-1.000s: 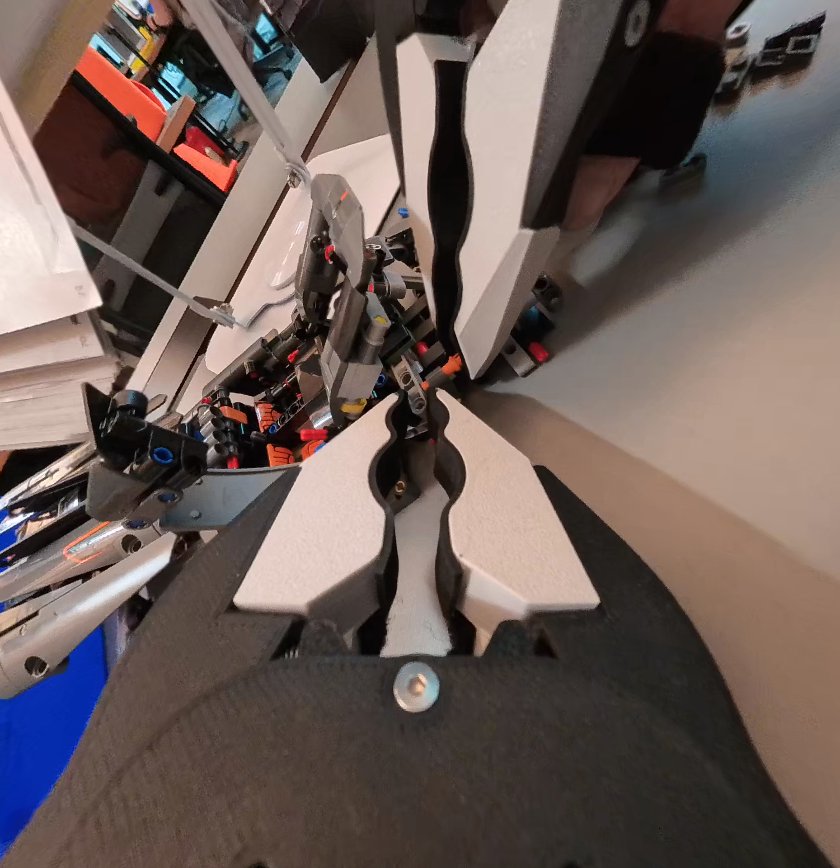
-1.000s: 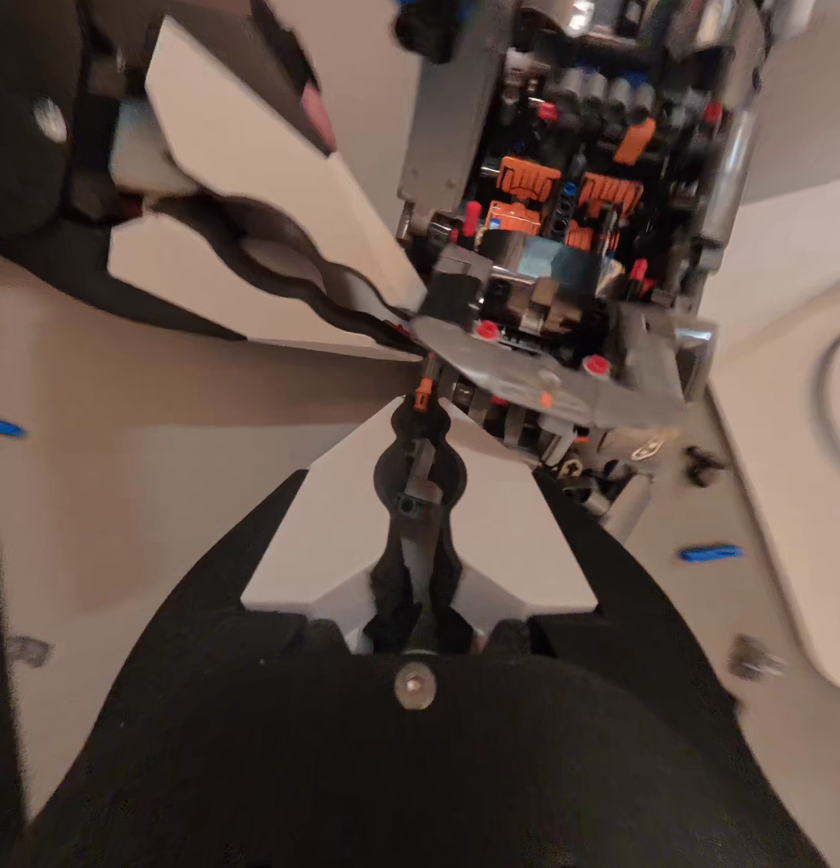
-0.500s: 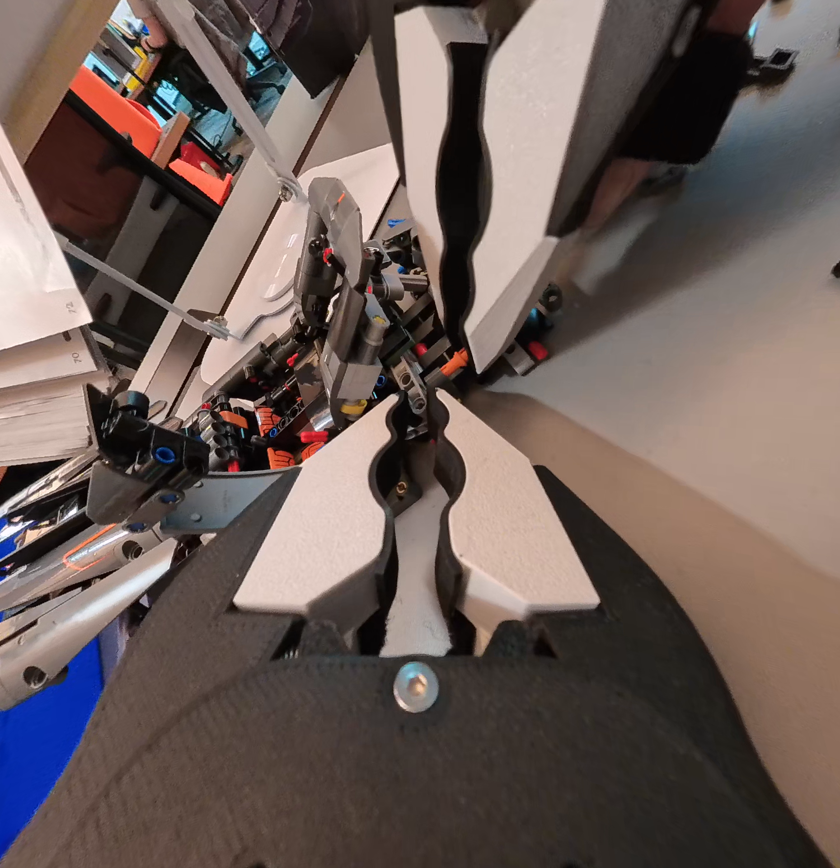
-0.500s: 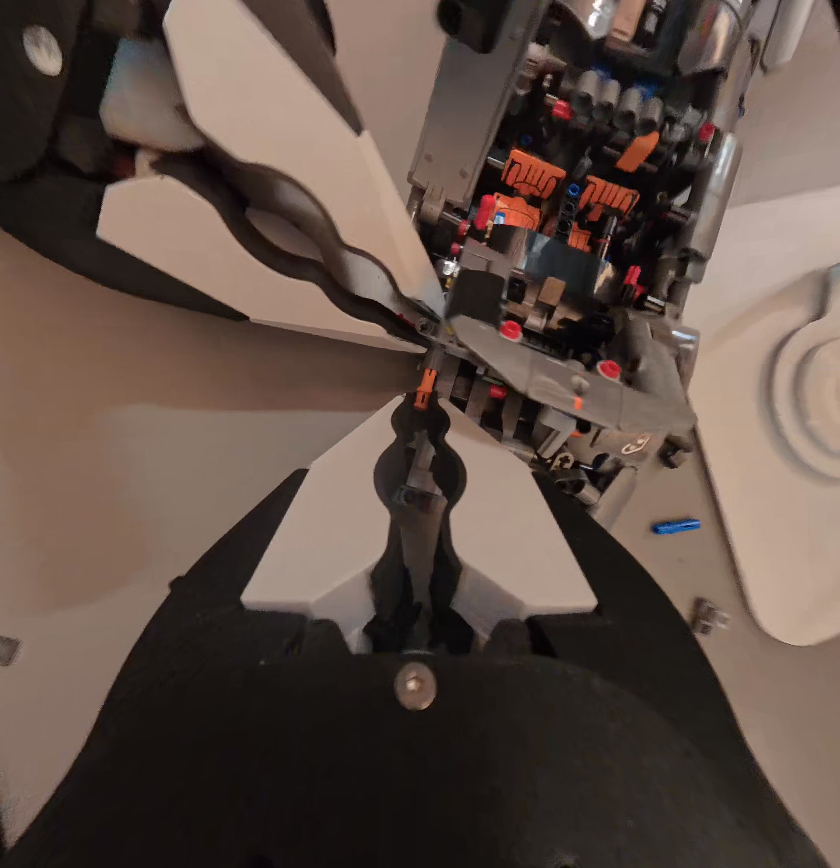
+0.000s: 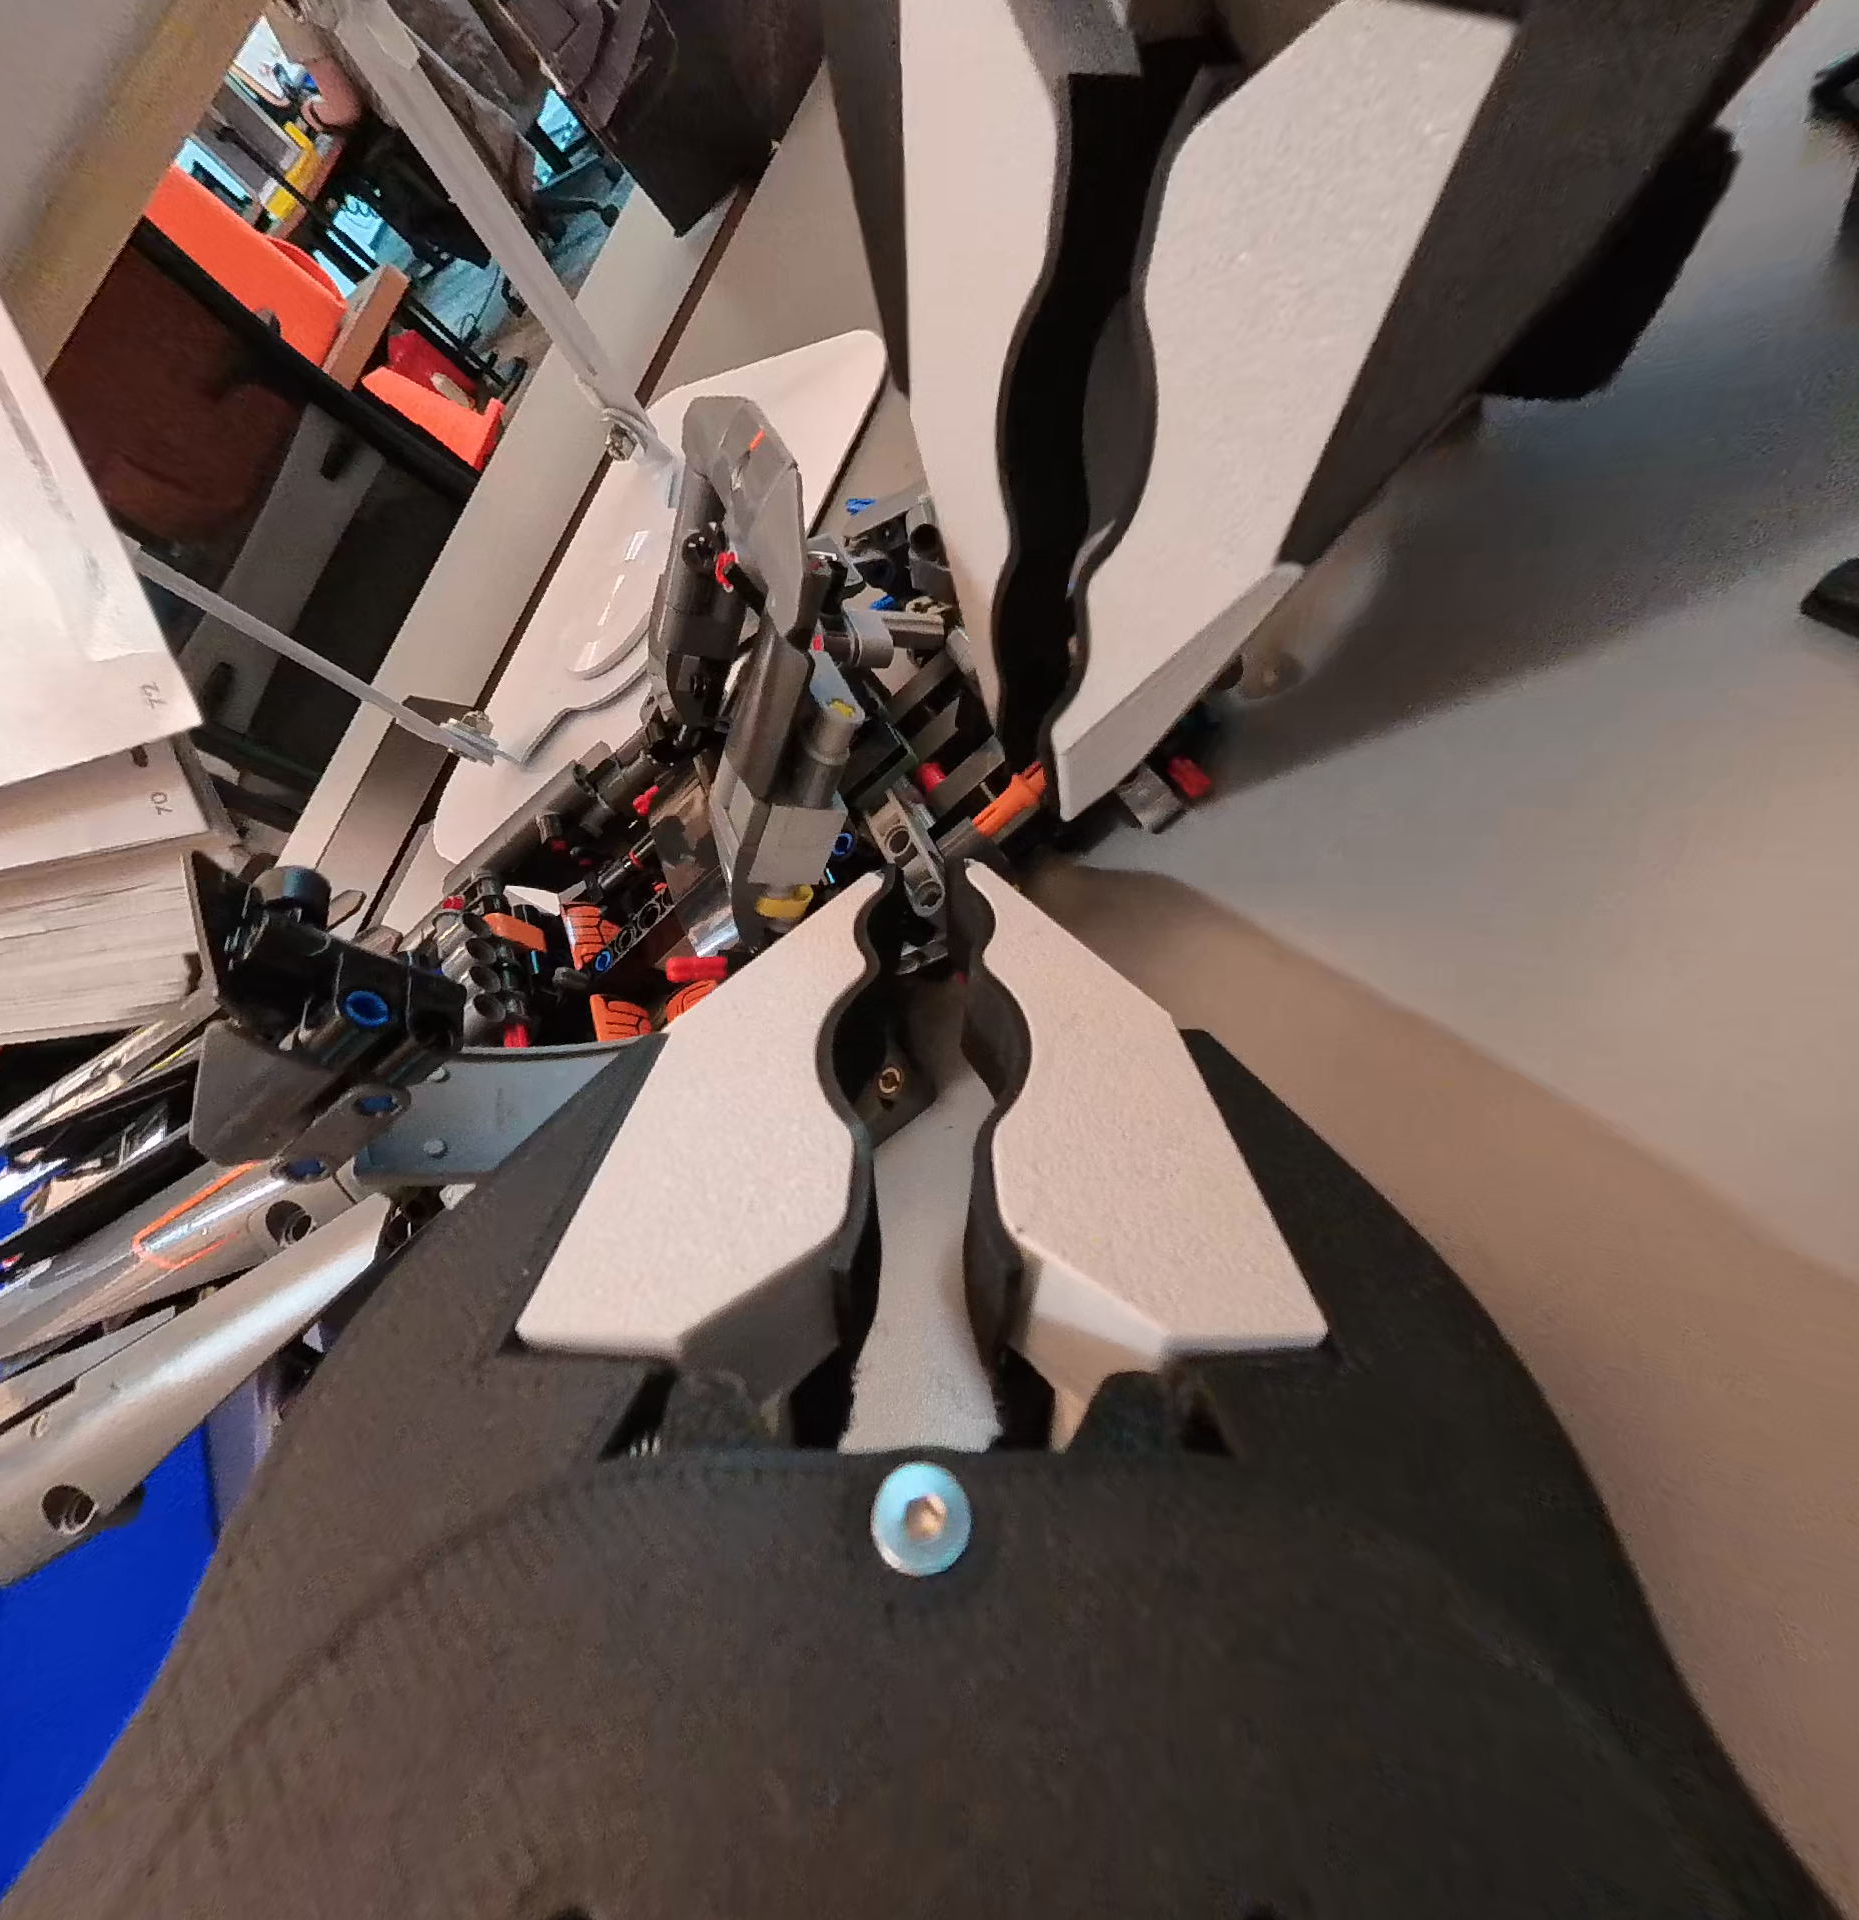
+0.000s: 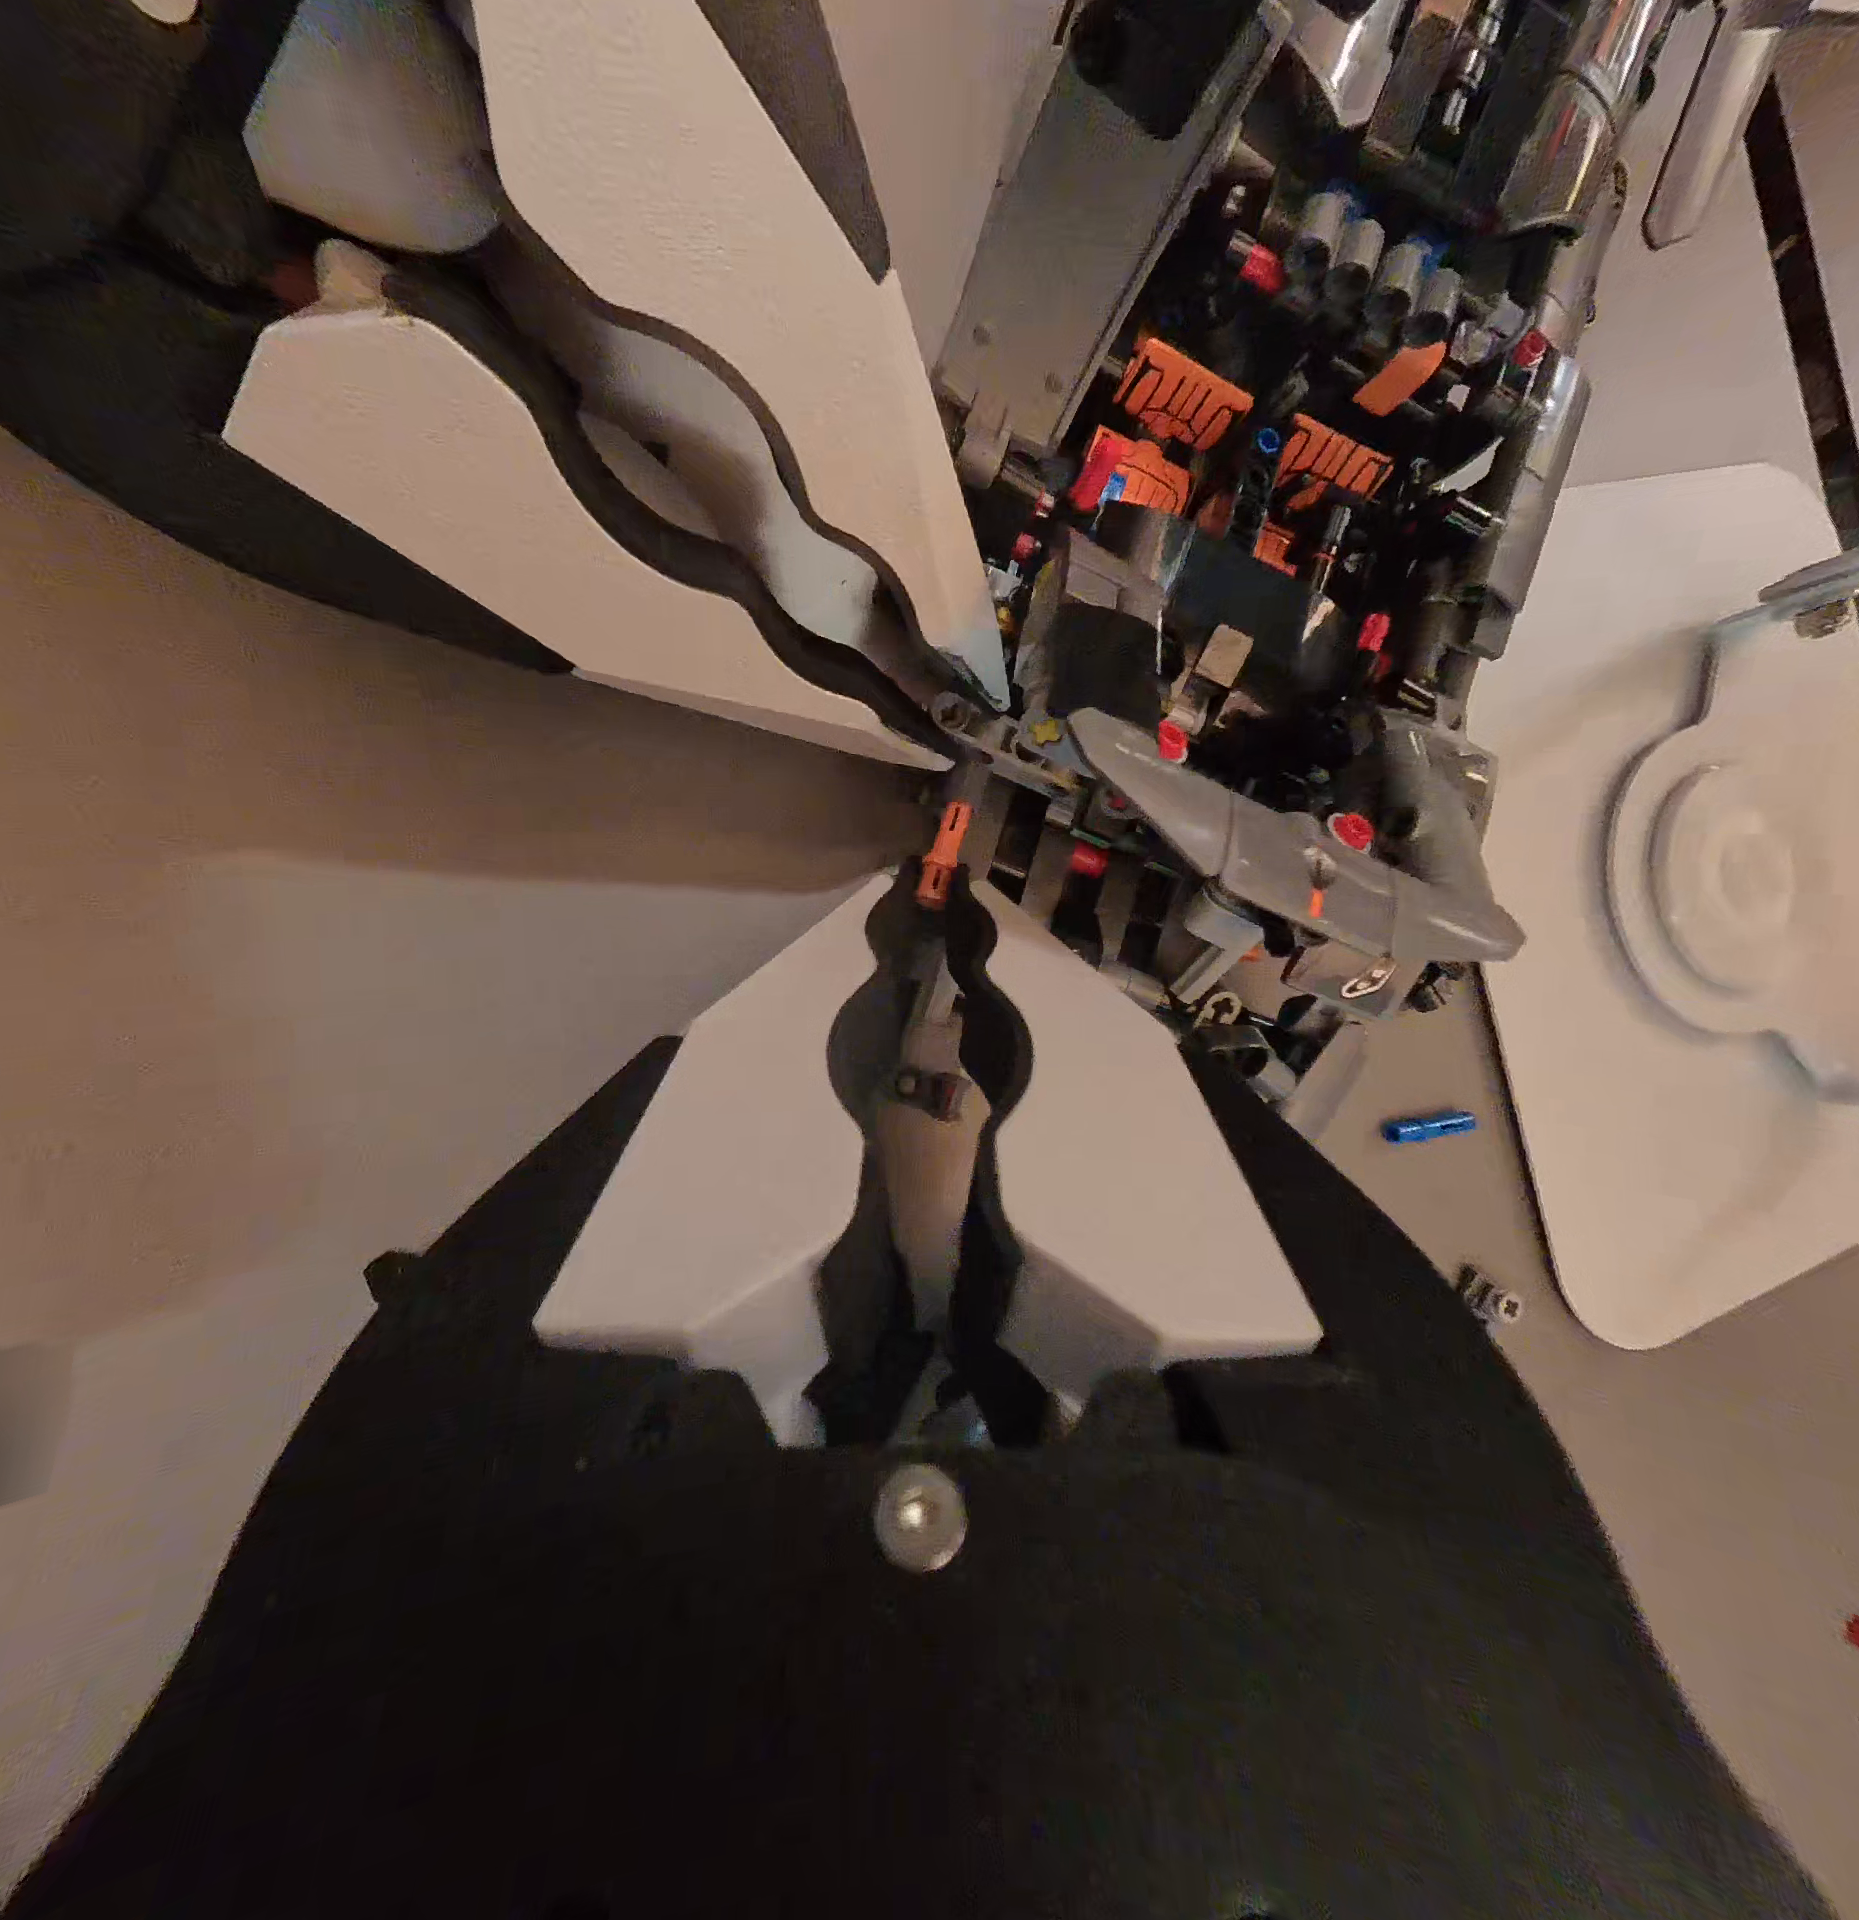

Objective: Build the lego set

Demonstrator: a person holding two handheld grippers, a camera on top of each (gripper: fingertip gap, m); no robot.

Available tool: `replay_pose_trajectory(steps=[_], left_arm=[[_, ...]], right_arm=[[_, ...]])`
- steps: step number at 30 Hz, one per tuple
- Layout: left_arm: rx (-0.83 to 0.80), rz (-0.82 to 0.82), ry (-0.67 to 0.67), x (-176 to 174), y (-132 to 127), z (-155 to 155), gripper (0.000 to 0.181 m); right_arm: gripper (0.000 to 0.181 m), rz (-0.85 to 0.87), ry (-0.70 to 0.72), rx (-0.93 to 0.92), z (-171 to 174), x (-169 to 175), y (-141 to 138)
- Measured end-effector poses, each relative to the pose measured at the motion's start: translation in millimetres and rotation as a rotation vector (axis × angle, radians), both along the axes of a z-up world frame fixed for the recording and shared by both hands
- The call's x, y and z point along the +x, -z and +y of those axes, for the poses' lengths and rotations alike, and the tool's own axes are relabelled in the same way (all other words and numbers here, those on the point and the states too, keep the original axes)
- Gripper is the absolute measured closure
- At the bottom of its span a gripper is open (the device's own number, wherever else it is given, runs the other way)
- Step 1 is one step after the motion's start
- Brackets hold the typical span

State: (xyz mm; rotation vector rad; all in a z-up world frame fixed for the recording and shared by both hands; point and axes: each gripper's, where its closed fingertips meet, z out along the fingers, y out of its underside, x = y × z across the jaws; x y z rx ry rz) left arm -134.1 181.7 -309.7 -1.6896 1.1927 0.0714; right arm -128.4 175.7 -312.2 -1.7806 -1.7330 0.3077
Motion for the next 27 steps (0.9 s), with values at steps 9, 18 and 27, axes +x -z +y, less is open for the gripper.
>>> replay_pose_trajectory(steps=[9,18,27], left_arm=[[0.003,0.003,-0.046,-8,-1,5,0.176],[-0.024,-0.031,0.006,-2,-2,0,0.176],[-0.069,-0.056,0.047,-1,-1,-4,0.172]], right_arm=[[0.179,0.154,0.037,-0.288,-16,5,-10],[0.171,-0.040,-0.178,-0.198,-50,3,12],[0.155,0.115,-0.108,-0.189,-24,-6,-9]])
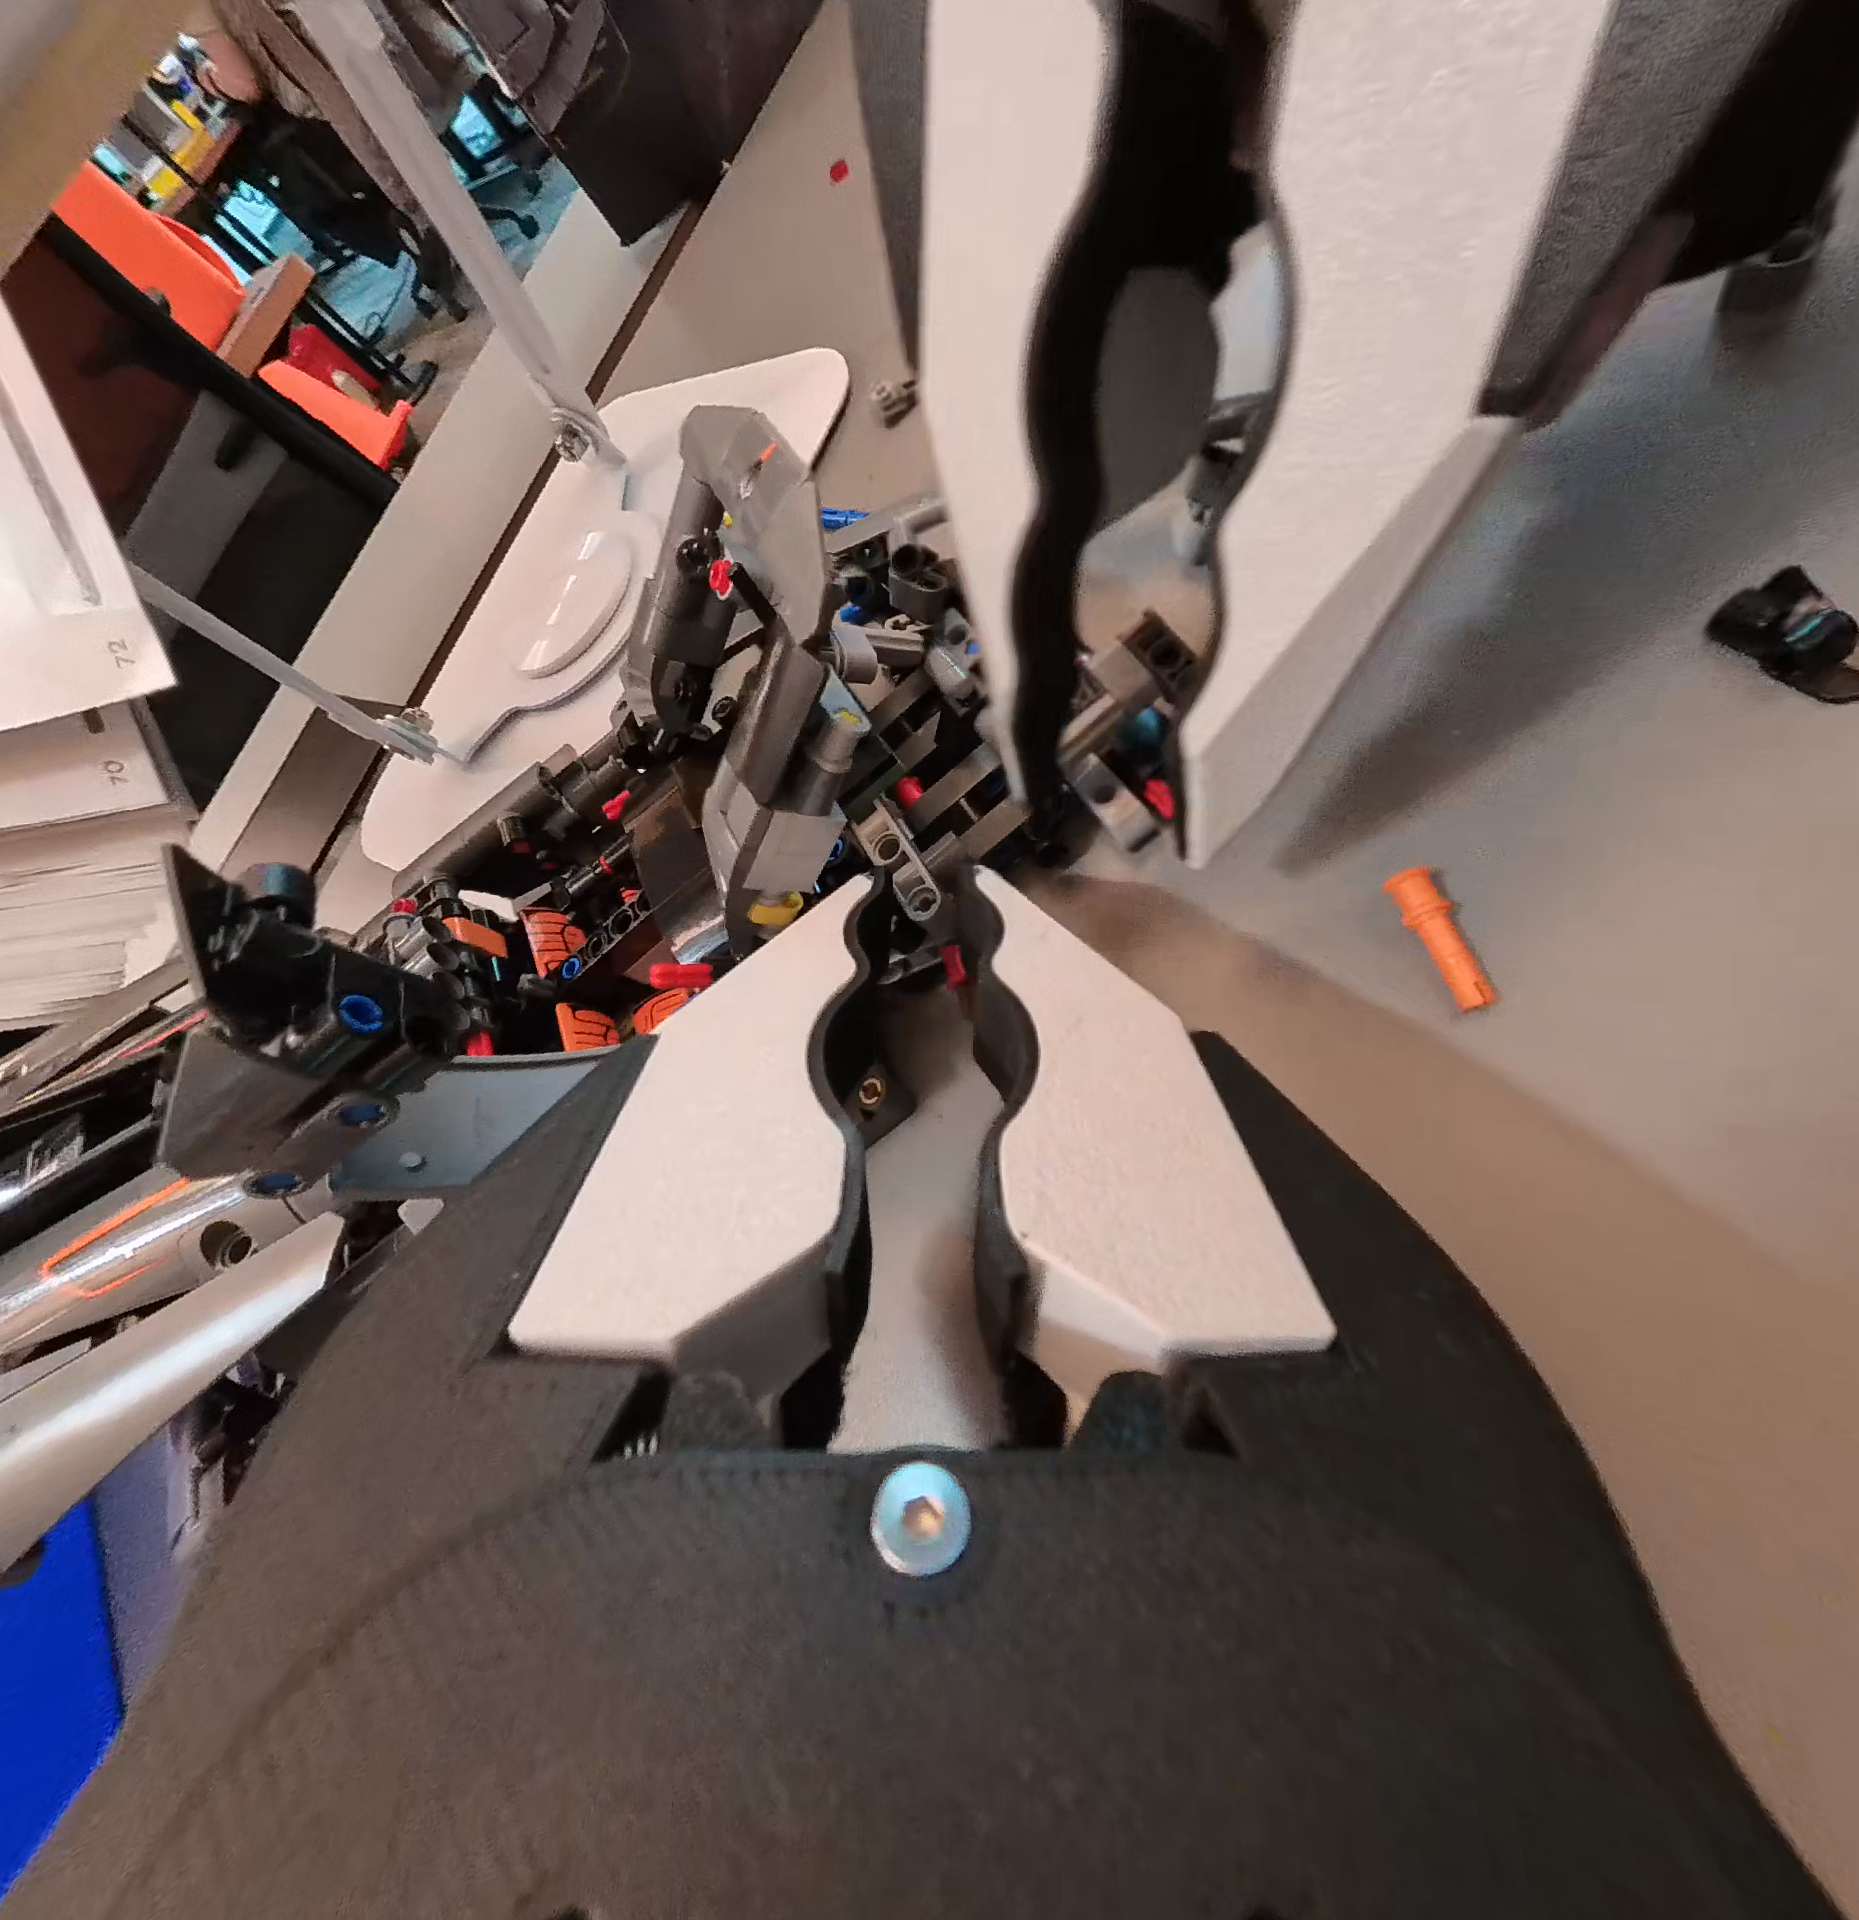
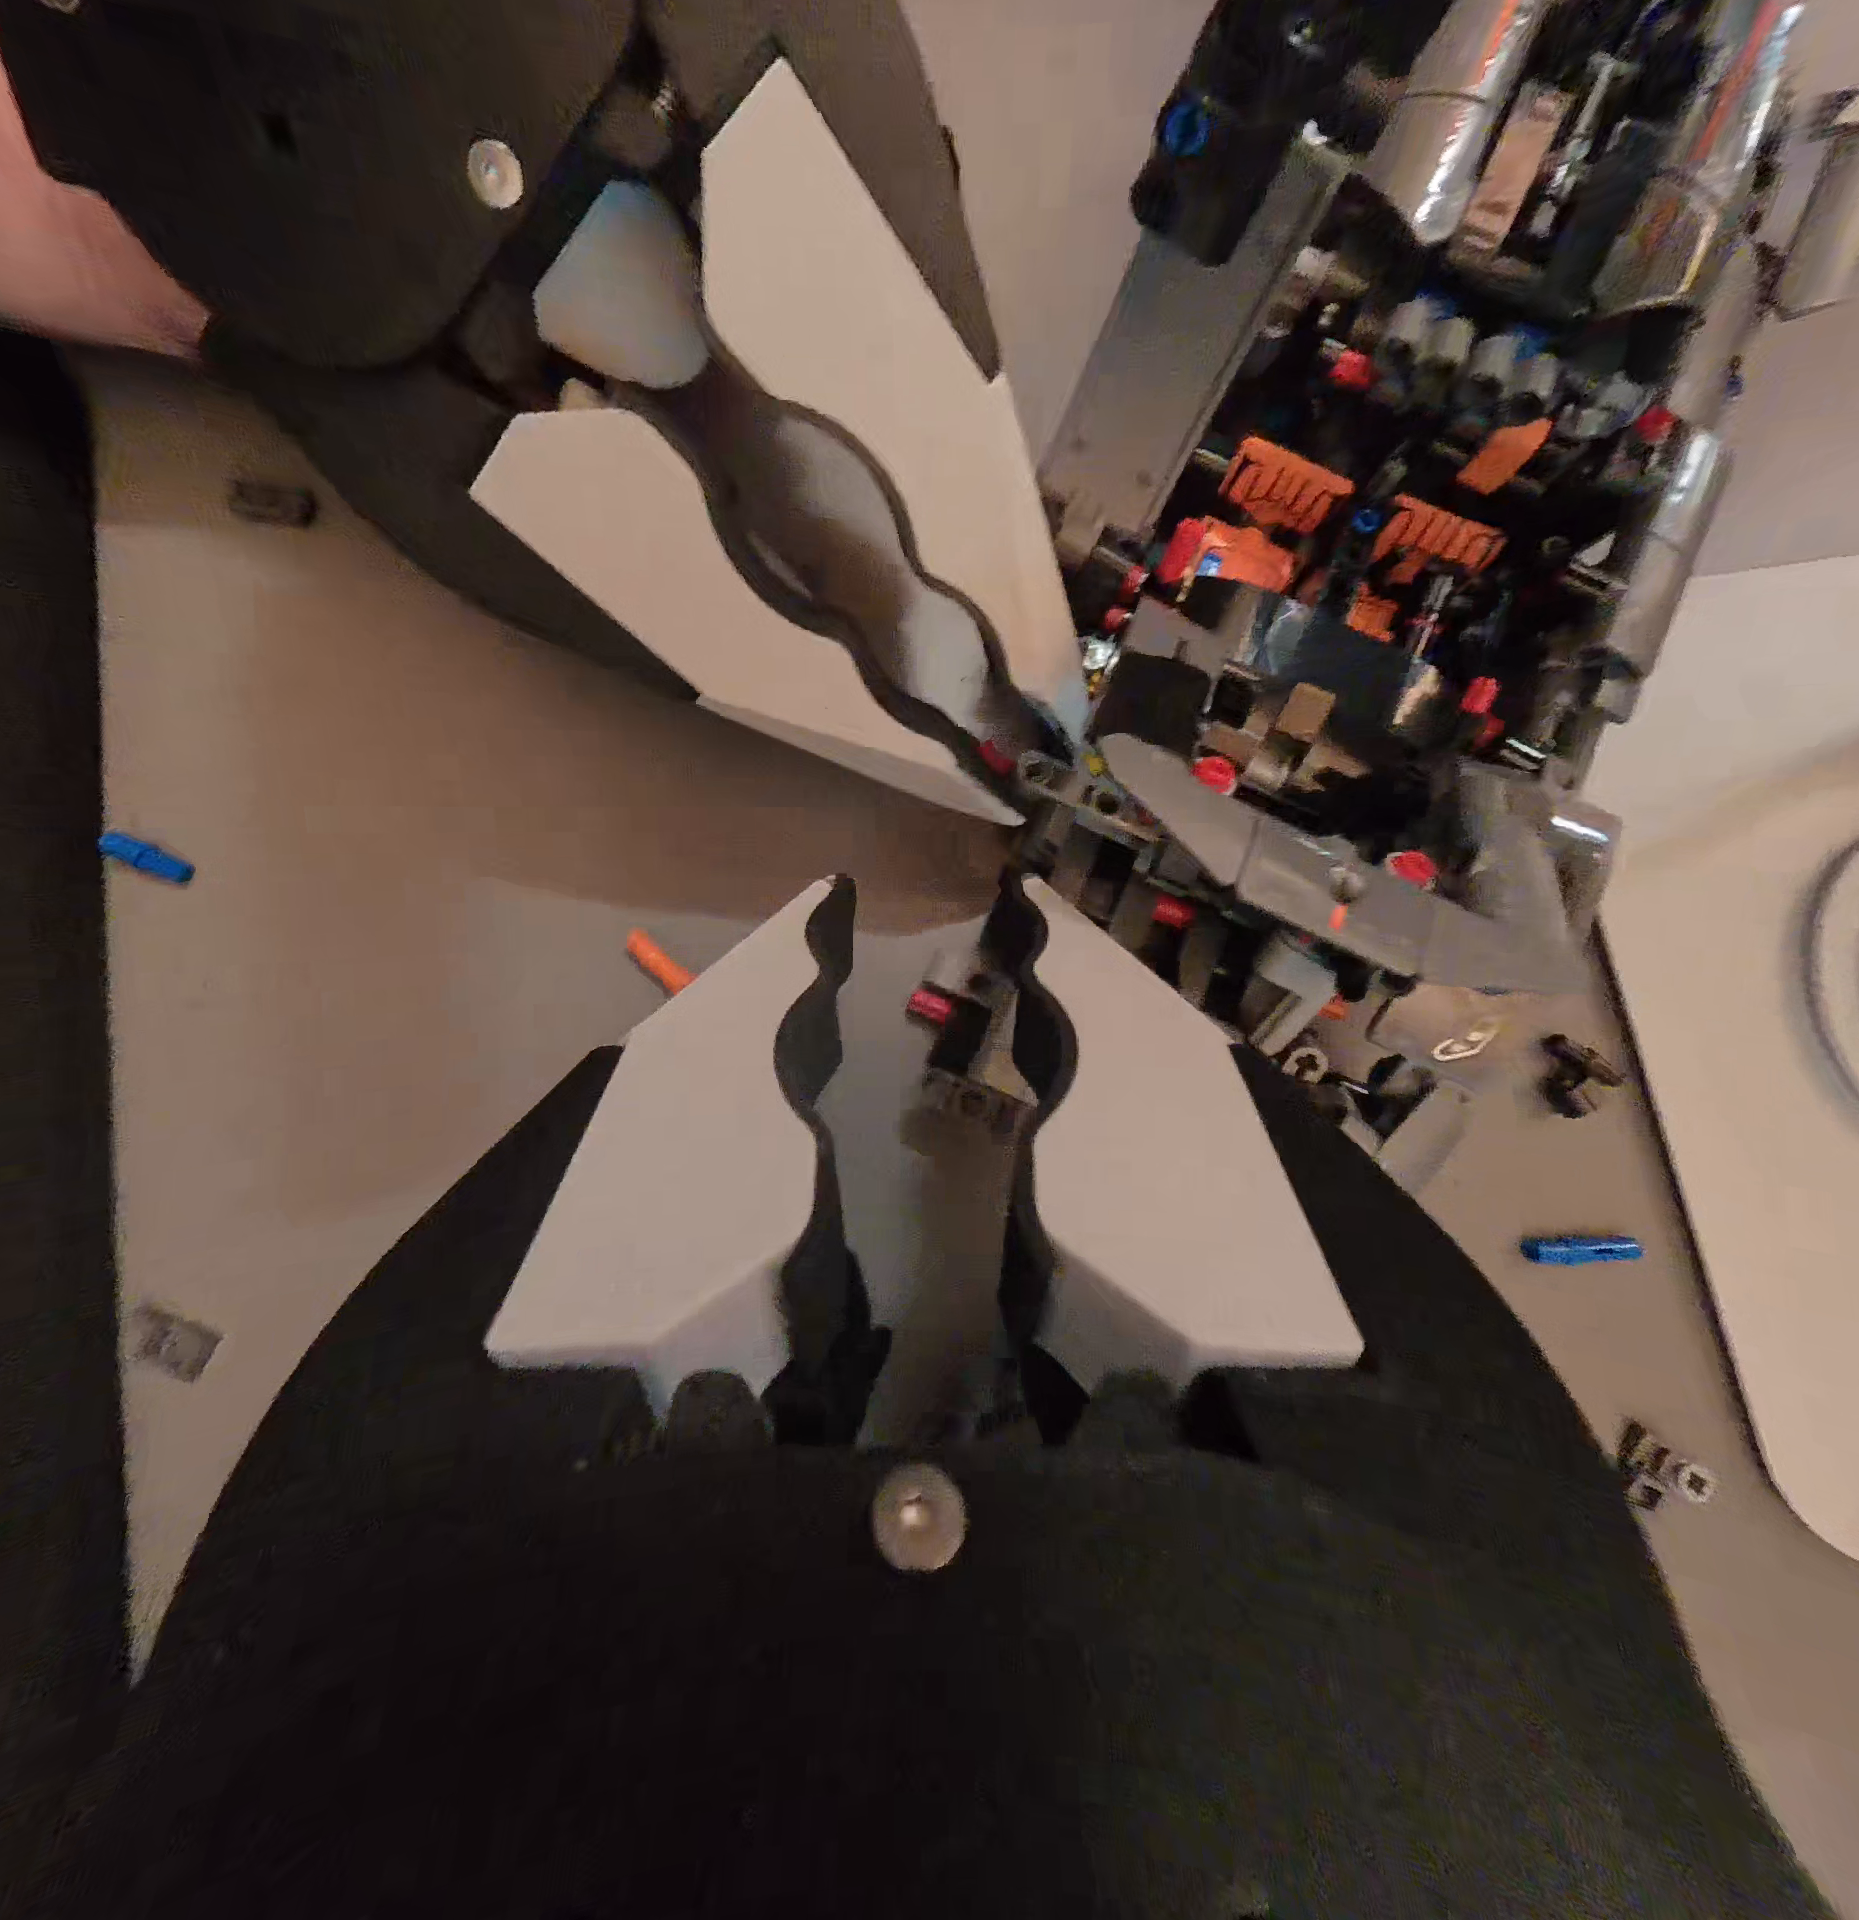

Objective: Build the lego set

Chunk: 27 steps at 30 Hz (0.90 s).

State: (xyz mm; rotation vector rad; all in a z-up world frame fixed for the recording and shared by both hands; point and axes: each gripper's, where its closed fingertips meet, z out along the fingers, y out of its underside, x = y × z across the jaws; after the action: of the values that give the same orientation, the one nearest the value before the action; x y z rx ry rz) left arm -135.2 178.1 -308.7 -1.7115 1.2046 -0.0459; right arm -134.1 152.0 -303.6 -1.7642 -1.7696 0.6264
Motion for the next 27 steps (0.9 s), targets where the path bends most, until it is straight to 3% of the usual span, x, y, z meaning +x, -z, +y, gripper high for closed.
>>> replay_pose_trajectory(steps=[12,16,27], left_arm=[[-0.036,-0.027,0.000,-2,0,0,0.174],[-0.050,-0.036,0.004,-2,-1,0,0.174],[-0.133,-0.090,0.024,-7,-1,-3,0.175]], right_arm=[[0.168,0.009,0.095,0.070,27,-7,6],[0.171,-0.027,0.054,0.091,23,-11,15],[0.175,-0.087,-0.074,0.379,20,-12,18]])
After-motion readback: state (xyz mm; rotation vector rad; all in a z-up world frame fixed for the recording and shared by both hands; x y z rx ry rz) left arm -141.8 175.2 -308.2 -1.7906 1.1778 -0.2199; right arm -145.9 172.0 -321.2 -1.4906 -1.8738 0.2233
